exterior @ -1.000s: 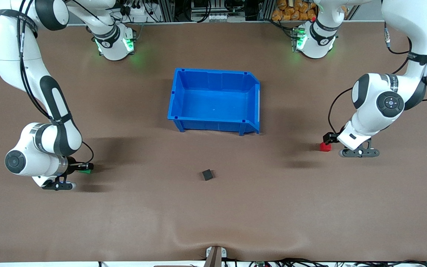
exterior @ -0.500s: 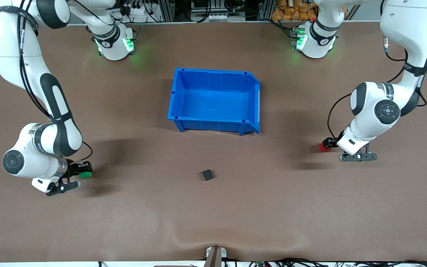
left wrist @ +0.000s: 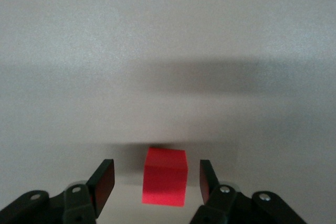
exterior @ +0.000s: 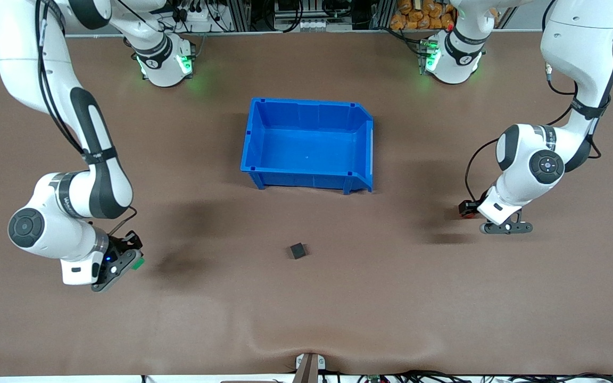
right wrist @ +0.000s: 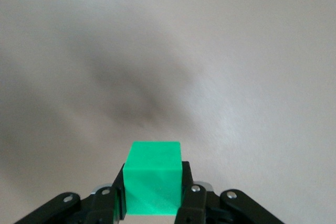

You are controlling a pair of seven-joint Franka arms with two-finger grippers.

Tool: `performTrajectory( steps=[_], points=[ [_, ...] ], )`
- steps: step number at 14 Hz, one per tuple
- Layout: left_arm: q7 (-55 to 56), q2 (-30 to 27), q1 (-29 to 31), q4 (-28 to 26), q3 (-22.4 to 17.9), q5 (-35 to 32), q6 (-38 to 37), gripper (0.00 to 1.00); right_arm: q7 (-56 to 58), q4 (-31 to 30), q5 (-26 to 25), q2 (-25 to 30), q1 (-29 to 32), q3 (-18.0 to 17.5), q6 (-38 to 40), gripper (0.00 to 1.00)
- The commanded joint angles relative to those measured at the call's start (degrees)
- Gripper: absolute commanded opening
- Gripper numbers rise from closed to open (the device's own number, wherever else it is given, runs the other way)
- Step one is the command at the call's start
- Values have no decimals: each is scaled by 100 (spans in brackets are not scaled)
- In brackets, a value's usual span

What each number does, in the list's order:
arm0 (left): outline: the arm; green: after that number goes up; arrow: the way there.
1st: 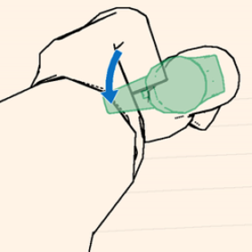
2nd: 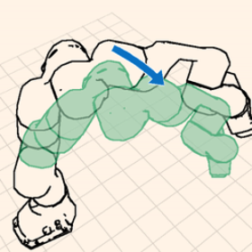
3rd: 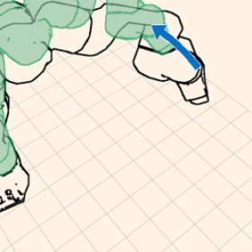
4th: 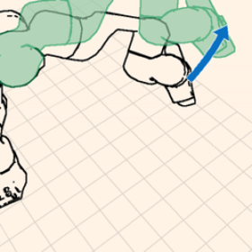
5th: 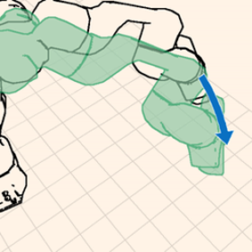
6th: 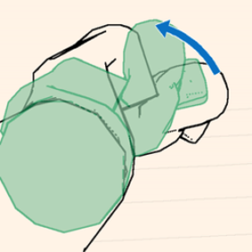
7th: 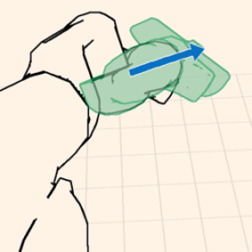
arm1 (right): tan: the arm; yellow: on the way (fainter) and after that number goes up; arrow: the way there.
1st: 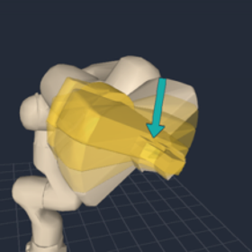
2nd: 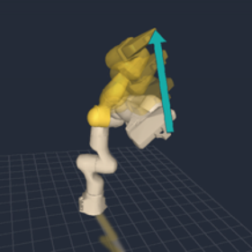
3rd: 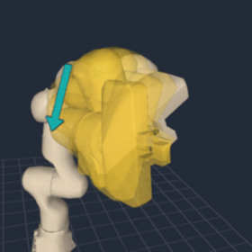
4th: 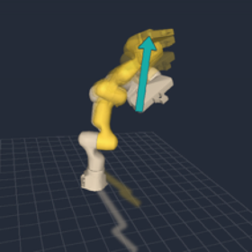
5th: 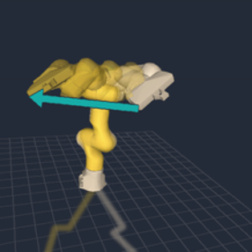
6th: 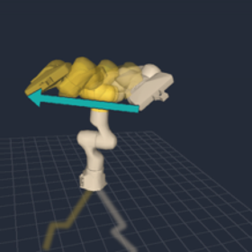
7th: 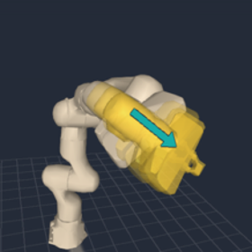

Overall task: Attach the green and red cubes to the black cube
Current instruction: 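Carry the green cube with the right gripper under the black cube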

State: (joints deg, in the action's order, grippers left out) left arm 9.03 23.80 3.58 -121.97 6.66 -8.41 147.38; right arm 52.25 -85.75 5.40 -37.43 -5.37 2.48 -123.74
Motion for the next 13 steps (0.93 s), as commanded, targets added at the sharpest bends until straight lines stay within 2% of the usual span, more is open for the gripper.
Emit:
performTrajectory(
  steps=[1,3,6,8,12,13],
  points=[
    [64,55,28,15,28,-64,98,72,452,84,58,69,-191,-124,349,0],
    [64,55,19,-11,28,-64,98,70,479,444,-3,8,-428,-283,612,0],
    [73,64,2,7,37,-64,98,69,488,876,-30,-194,-912,-275,974,0],
    [82,125,-16,42,37,-64,98,69,488,920,-22,-317,-1044,-275,922,0],
    [73,213,-7,68,37,-64,186,68,716,1376,5,-897,-1378,-284,572,0],
    [73,213,-7,68,37,-64,186,63,690,1403,5,-1037,-1466,-284,318,0]
  ],
)
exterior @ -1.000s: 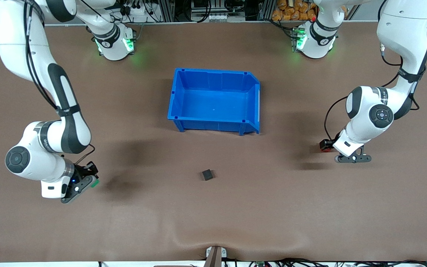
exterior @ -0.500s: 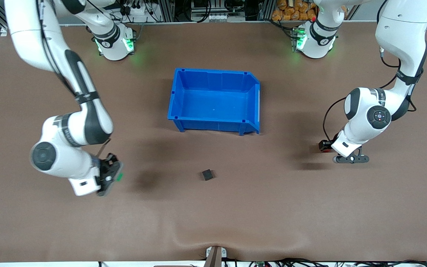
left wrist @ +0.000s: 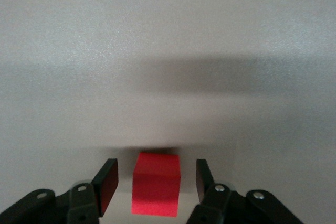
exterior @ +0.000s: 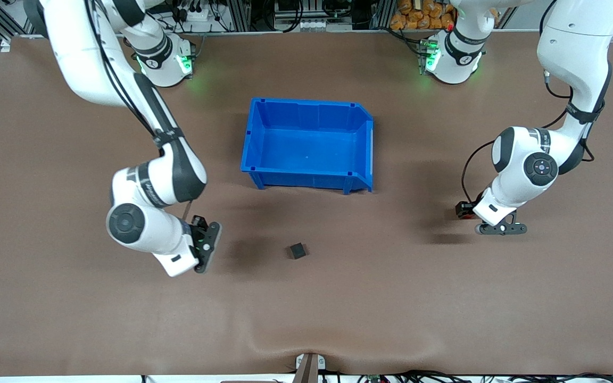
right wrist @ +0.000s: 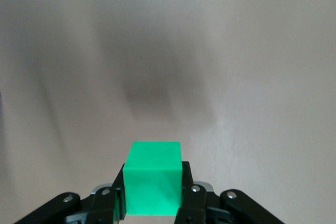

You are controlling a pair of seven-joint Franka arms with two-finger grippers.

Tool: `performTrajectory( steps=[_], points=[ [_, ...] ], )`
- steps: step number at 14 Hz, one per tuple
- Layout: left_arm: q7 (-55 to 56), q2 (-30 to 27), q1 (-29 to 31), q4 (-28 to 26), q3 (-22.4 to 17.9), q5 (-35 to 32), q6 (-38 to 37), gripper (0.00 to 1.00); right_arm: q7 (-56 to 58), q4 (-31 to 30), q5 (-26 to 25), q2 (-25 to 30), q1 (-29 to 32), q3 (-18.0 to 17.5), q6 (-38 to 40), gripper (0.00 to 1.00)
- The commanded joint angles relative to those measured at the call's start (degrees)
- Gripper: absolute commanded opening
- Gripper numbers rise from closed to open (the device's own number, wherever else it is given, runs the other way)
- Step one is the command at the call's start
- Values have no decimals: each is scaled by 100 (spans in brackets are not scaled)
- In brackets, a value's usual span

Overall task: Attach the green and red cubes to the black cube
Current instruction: 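Carry the green cube with the right gripper under the black cube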

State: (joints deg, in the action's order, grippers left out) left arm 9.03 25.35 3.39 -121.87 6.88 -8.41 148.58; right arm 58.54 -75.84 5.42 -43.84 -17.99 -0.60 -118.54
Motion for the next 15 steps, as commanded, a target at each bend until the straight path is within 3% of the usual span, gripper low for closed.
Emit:
performTrajectory(
  steps=[1,3,8,15],
  points=[
    [64,58,21,58,16,-64,66,61,26,421,21,-546,-300,25,-544,0],
    [64,67,22,67,16,-64,66,61,-280,517,30,-844,-555,25,-1029,0],
    [64,119,22,75,16,-64,74,60,-1018,1220,4,-1390,-1082,51,-1075,0],
    [47,155,-5,75,16,-64,66,50,-1046,1300,-58,-1549,-1364,104,-1277,0]
  ],
)
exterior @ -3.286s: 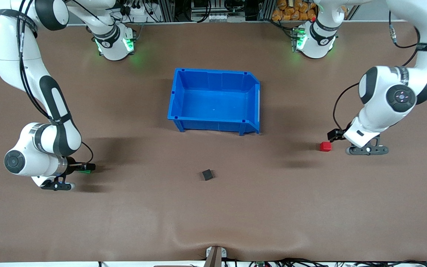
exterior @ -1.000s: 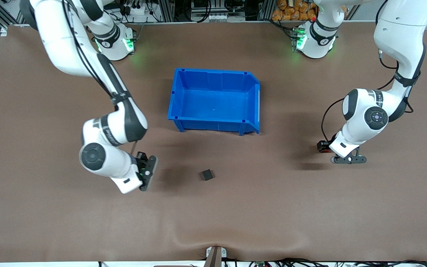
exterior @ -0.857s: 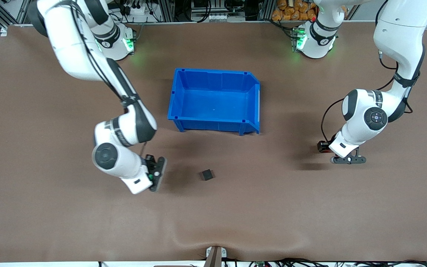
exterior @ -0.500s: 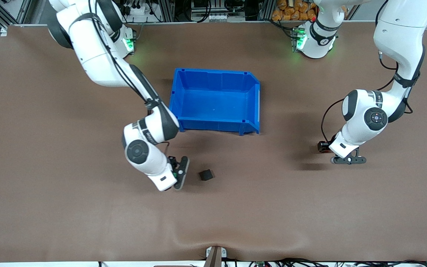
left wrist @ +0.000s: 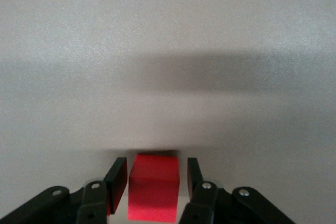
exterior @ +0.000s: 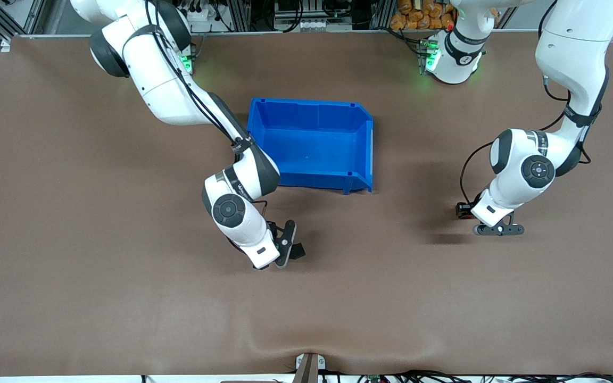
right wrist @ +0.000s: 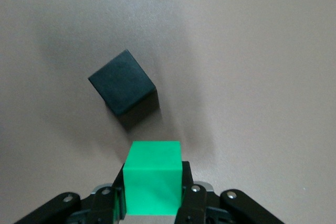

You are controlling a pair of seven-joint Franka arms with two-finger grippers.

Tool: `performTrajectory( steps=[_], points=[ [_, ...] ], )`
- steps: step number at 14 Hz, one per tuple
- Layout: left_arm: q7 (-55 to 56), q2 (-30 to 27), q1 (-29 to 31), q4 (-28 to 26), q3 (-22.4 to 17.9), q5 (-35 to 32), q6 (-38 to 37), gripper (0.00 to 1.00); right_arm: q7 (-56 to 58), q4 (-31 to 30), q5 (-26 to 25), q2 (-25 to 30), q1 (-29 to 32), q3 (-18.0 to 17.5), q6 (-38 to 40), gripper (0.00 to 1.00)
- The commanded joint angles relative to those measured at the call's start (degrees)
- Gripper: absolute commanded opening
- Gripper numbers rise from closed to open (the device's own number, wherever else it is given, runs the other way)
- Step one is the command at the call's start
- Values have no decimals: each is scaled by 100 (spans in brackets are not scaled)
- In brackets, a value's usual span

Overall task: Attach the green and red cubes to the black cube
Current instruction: 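Carry the green cube with the right gripper under the black cube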

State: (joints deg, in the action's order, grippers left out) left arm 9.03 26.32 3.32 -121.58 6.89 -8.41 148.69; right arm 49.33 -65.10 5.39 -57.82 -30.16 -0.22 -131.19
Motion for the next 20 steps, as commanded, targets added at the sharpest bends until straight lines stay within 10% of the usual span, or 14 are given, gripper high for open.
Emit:
performTrajectory(
  steps=[1,5,18,19,20],
  points=[
    [38,57,-7,47,14,-64,54,47,-117,226,-99,-151,-148,66,-12,0],
    [20,48,20,56,14,-64,37,9,-99,235,-143,-203,-157,66,-231,0],
    [1522,-92,-7,820,268,85,-860,1,-152,173,-398,-291,-350,57,-390,0],
    [1689,-84,-15,812,304,85,-860,1,-221,165,-398,-291,-368,57,-390,20],
    [1908,-83,-33,820,304,85,-860,1,-335,156,-398,-291,-385,57,-390,86]
  ],
)
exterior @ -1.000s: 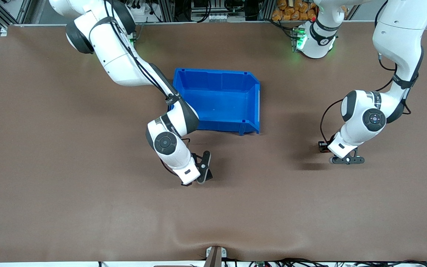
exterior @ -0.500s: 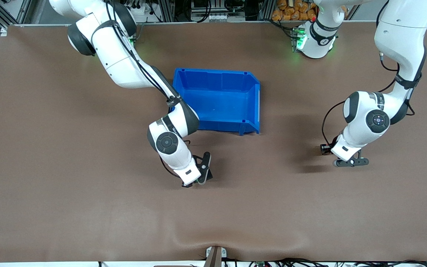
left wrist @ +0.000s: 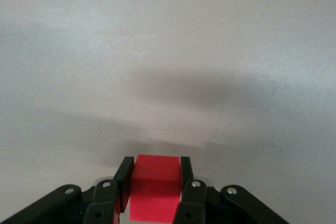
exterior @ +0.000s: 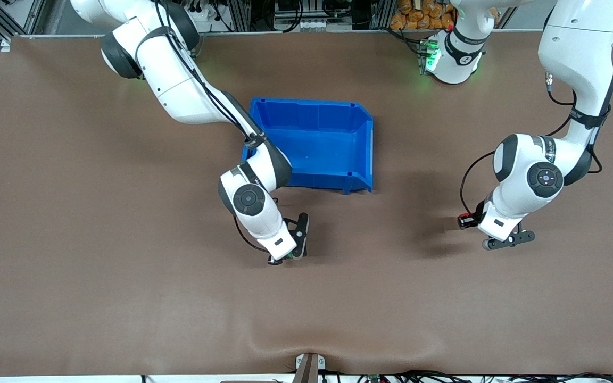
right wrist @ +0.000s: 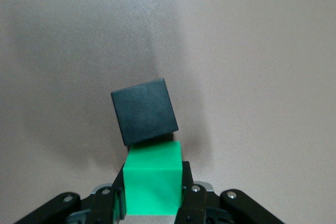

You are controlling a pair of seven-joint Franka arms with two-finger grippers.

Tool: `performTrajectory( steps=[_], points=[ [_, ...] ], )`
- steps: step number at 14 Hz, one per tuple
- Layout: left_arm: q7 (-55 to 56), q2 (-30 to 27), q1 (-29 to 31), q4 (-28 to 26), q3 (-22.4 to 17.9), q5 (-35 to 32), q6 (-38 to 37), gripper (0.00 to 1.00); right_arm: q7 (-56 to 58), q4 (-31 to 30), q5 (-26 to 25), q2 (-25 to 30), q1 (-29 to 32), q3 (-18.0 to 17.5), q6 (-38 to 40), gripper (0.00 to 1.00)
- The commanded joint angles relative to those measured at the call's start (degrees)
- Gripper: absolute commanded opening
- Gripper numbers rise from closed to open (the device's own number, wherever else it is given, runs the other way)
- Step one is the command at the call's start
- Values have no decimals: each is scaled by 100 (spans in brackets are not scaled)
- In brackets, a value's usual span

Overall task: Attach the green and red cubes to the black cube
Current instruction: 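Press the green cube against the black cube while the left gripper lifts red, then open the right gripper and withdraw while the left gripper carries red toward black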

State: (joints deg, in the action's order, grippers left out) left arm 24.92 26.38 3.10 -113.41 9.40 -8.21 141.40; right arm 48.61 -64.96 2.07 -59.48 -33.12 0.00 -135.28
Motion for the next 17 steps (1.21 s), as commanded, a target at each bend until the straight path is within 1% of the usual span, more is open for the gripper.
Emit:
performTrajectory(
  steps=[1,4,7,9,11,13,15,17],
  points=[
    [616,-90,-46,3,71,74,-130,1,-394,133,-66,-125,-133,35,19,100],
    [1303,-72,-90,-5,263,74,-130,1,-624,124,-127,-11,-169,44,54,100],
    [2005,-63,-108,100,474,83,-130,1,-694,-437,-207,497,-134,44,115,100],
    [2681,-28,-116,266,641,83,-130,1,-904,-561,-198,762,-81,53,491,100],
    [3139,173,-195,599,668,83,-130,1,-1185,-570,-189,981,51,61,843,100],
    [3823,419,-379,907,668,83,-130,0,-1659,-588,-198,1332,182,88,1457,100],
    [4755,709,-599,1346,668,83,-148,0,-1749,-605,-198,1701,306,289,1723,100],
    [5345,1034,-862,1820,660,83,-349,0,-1758,-623,-198,2071,306,736,1917,100]
  ],
)
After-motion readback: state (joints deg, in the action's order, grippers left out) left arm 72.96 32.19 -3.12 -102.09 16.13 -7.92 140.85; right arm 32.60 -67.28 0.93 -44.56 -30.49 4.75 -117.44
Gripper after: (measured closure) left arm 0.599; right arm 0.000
